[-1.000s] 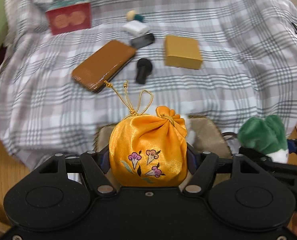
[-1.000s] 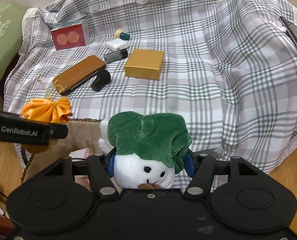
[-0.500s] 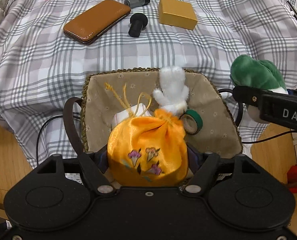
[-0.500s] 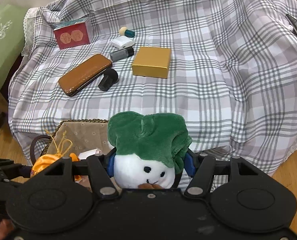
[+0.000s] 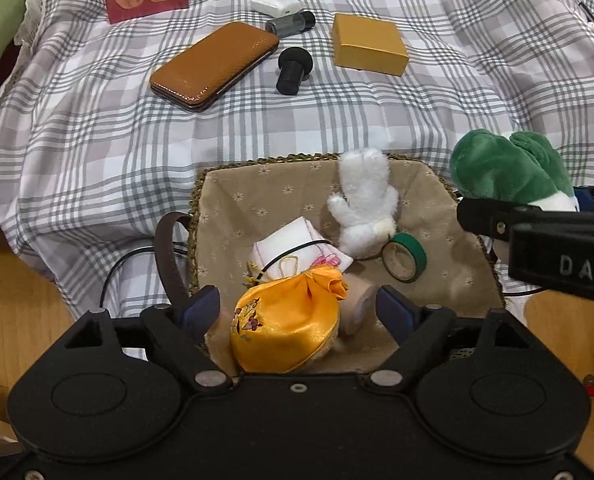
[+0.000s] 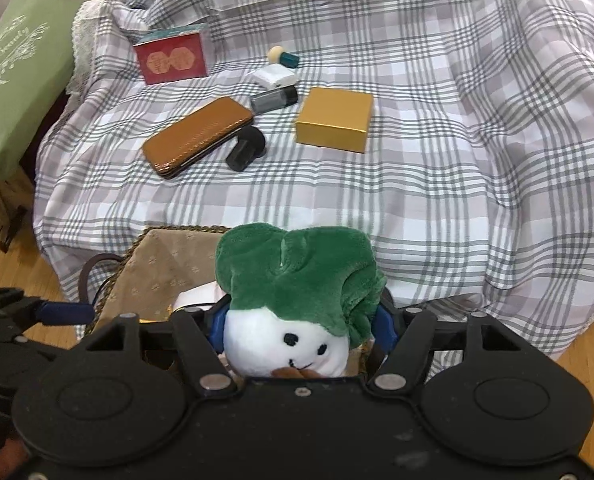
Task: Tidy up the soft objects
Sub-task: 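Open the left tool to drop the pouch while the right tool lowers and releases the snowman in the basket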
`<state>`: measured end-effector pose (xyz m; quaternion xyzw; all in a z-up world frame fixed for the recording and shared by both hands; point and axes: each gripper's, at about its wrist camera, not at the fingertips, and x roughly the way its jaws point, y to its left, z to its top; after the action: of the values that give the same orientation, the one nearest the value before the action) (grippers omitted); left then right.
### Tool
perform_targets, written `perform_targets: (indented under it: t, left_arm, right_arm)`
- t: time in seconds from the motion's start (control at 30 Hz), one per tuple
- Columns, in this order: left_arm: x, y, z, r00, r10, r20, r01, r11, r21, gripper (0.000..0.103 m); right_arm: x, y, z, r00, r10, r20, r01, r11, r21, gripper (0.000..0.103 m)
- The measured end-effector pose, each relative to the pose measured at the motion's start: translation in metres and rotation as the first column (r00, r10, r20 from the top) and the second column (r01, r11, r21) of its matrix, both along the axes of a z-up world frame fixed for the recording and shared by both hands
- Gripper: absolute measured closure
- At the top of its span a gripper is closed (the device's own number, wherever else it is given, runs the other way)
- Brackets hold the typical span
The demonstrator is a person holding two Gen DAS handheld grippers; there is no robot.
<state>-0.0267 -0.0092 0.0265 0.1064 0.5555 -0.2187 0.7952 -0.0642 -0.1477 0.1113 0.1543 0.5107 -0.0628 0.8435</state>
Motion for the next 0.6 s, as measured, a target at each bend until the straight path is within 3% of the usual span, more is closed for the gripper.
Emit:
perform_targets:
  t: [0.23,0.6]
  left_arm:
    - [-0.0006,0.0018,-0.0019,1.000,0.007,0.003,-0.007,1.000,0.020,0.021]
    - [-0.0017,0.0007,-0.0037,1.000,0.013,-0.004,-0.012,1.000,0.024,0.021]
  right_arm:
    - [-0.0004,0.0052,-0.0011,0.999,0.031,0.005,-0.032,0.999,0.022,0.023]
    - [0.0015,0.0027,-0.0077,1.000,0.007,-0.024,-0.006,1.000,0.024,0.022]
